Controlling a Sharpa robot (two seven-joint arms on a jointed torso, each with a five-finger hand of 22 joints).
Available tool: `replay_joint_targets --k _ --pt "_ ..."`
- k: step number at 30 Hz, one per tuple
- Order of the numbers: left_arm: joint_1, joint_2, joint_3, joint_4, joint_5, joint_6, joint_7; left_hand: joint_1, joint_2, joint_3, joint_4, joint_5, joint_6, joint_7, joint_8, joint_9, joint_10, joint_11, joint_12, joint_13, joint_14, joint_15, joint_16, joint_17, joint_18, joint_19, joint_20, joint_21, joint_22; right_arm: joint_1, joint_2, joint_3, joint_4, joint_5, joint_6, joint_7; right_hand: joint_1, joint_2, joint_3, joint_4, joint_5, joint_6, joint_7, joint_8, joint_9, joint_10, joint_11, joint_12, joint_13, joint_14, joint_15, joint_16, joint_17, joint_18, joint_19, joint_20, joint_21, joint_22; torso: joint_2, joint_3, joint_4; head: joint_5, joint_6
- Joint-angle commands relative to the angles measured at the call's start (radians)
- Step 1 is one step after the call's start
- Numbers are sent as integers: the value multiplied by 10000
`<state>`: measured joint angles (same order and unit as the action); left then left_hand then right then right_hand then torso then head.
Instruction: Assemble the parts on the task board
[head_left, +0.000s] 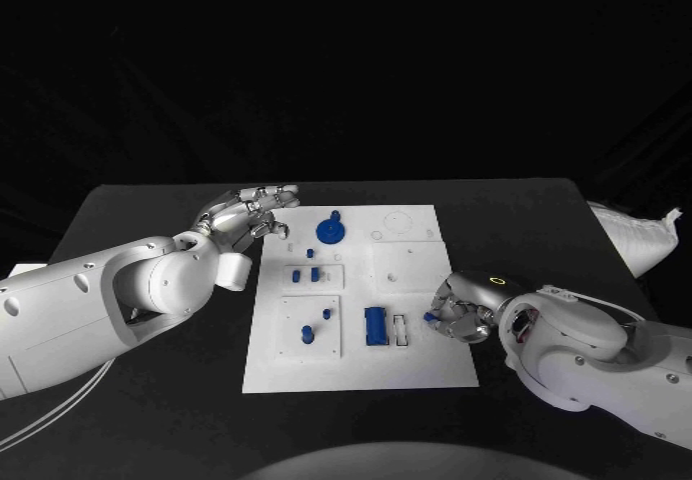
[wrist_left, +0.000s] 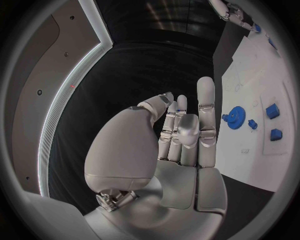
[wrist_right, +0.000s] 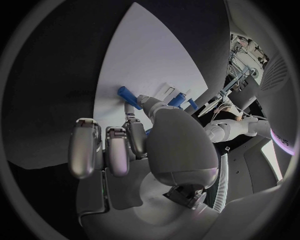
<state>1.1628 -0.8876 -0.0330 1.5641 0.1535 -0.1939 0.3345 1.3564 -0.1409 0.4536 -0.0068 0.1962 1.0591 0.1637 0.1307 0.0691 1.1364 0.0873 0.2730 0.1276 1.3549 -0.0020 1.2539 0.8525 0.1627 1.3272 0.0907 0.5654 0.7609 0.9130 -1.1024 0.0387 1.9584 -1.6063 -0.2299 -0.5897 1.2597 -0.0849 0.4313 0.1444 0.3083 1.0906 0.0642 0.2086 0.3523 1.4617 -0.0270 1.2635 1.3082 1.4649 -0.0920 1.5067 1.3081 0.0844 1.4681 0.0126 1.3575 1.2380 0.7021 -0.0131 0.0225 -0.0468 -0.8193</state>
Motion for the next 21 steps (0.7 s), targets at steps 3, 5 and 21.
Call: replay_joint_targets --k 3,5,21 --pt "2 23 6 15 -30 188 40 26 80 -5 -72 11 -84 10 41 -2 -79 -15 48 17 -79 10 -19 -7 181 -63 34 -57 -9 66 -31 -6 155 1271 -885 -88 -324 -101 293 -138 47 175 -62 65 194 97 48 21 649 856 24 54 1568 -168 68 9 72 38 2 -10 5 -1 14" --pt "2 25 6 16 -30 188 41 27 81 -4 -73 11 -84 10 42 -2 -80 -15 49 17 -80 10 -19 -8 181 -63 34 -57 -9 81 -18 -5 203 1481 -1040 -83 -470 -158 284 -96 16 209 -70 69 214 117 43 48 669 858 22 60 1578 -170 75 7 81 53 3 -12 7 9 2" --pt "2 32 6 41 -30 208 31 44 101 8 -87 14 -85 11 50 -1 -93 -15 69 21 -82 10 -16 -11 182 -64 34 -59 -10 105 553 -4 109 2352 -1057 -90 -1040 -366 -51 -59 517 526 -197 162 377 240 -55 237 816 878 -56 112 1669 -195 129 -55 170 195 13 -14 6 66 -66"
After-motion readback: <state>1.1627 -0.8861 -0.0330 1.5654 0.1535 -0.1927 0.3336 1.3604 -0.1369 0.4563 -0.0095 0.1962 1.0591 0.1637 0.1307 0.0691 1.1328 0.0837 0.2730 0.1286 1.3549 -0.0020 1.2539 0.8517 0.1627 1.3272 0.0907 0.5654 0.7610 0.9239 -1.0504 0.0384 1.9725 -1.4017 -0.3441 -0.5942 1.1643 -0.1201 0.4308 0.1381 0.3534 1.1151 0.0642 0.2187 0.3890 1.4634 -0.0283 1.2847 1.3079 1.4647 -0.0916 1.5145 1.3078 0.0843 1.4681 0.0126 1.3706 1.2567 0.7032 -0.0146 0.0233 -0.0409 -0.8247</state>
